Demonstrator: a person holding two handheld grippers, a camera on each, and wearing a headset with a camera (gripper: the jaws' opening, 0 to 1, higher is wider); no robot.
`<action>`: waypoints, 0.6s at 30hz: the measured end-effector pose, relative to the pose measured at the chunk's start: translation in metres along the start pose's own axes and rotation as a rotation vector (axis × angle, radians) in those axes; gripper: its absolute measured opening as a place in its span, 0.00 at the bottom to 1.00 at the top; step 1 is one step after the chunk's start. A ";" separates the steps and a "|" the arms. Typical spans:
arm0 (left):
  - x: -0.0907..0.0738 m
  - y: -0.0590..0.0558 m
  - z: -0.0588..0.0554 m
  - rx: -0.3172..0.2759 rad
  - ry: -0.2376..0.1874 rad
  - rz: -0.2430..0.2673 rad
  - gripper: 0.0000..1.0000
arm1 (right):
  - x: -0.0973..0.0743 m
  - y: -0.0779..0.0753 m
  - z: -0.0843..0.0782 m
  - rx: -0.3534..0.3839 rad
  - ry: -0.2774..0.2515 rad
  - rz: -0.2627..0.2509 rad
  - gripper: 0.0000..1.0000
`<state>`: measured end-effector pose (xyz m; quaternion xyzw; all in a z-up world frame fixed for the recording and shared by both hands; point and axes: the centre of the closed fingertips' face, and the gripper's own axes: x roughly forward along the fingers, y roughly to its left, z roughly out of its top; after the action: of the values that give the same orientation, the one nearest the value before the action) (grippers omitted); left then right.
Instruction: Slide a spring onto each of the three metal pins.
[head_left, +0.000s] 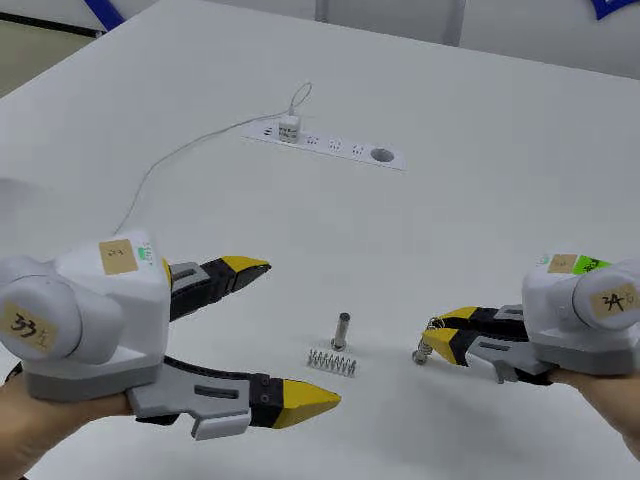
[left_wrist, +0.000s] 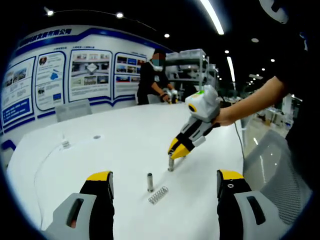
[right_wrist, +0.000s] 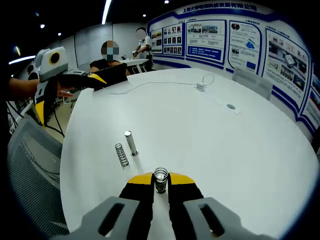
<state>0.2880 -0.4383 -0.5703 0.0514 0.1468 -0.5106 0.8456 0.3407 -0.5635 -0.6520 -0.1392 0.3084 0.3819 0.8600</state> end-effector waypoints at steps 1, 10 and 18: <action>0.000 0.001 -0.001 0.002 0.006 0.005 0.87 | 0.001 0.000 -0.001 0.005 0.002 -0.002 0.11; -0.004 0.005 -0.001 -0.008 0.006 0.023 0.87 | 0.007 0.002 -0.009 -0.024 0.012 -0.025 0.11; -0.007 0.006 0.011 -0.008 -0.030 0.037 0.87 | 0.008 0.000 -0.012 -0.016 0.027 -0.043 0.11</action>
<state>0.2922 -0.4317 -0.5580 0.0433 0.1353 -0.4952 0.8571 0.3400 -0.5649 -0.6666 -0.1579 0.3141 0.3638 0.8626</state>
